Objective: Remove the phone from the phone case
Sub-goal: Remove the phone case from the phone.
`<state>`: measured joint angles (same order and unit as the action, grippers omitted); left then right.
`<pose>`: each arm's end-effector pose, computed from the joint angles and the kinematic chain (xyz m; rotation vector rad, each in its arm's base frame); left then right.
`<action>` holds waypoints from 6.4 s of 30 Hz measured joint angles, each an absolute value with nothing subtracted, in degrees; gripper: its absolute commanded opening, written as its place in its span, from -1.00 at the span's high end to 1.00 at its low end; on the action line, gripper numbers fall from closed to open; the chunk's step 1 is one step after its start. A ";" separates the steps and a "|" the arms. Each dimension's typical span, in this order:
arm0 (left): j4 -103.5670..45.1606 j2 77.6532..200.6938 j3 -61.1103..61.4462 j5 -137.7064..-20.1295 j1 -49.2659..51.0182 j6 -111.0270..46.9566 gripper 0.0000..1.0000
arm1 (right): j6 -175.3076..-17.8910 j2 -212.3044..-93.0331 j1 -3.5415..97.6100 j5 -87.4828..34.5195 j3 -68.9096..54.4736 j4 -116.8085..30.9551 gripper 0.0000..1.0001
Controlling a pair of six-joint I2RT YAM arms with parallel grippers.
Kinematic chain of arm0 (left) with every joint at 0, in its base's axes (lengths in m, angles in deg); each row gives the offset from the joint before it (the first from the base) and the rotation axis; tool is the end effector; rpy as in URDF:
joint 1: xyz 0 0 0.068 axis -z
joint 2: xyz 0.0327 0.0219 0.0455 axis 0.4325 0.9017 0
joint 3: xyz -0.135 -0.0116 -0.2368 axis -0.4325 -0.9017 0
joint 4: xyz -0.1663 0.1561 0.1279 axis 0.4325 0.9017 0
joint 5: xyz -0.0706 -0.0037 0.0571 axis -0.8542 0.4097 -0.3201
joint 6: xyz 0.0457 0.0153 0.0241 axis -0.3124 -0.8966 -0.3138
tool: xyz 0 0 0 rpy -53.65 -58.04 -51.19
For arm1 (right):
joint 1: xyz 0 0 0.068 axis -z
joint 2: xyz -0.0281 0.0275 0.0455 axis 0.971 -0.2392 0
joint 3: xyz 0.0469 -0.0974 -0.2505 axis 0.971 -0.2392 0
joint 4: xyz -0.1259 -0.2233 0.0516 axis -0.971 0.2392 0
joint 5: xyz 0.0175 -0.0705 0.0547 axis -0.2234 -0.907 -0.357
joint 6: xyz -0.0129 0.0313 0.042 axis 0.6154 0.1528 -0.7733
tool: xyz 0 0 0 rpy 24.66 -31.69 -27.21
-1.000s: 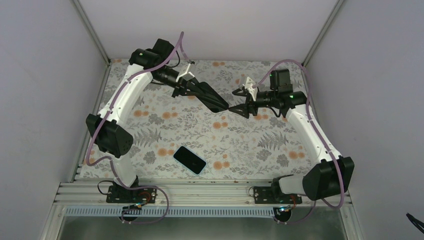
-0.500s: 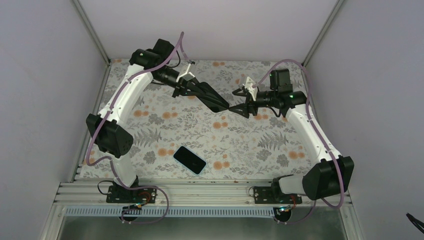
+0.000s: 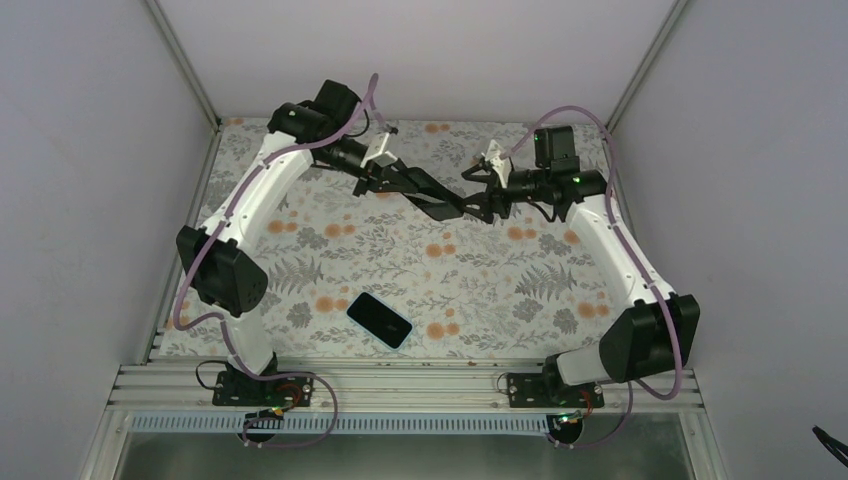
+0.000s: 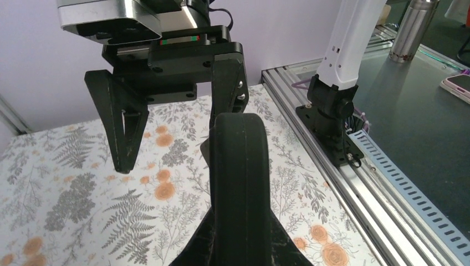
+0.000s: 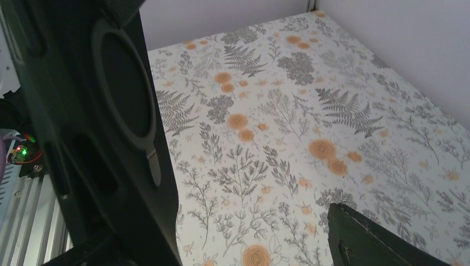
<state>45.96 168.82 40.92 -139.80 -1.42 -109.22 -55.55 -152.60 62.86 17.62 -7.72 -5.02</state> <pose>0.3142 -0.1777 0.3828 1.6848 1.2457 -1.1745 0.2828 0.0956 0.3416 -1.2282 1.7348 0.8341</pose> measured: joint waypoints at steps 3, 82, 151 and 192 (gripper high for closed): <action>44.58 168.71 40.14 -140.59 -1.15 -109.96 0.95 | -56.00 -153.10 62.62 18.37 -7.00 -5.85 -0.55; -37.30 140.43 -11.42 -74.58 15.30 -86.22 -1.00 | -98.89 -161.15 71.36 18.41 4.15 -40.34 0.93; -81.58 174.13 10.04 -44.18 27.24 -93.79 -0.91 | -109.25 -164.45 68.61 17.36 2.82 -47.55 0.93; -93.77 189.22 27.48 -32.42 29.84 -112.93 0.58 | -108.37 -162.24 68.74 15.28 2.68 -52.58 0.93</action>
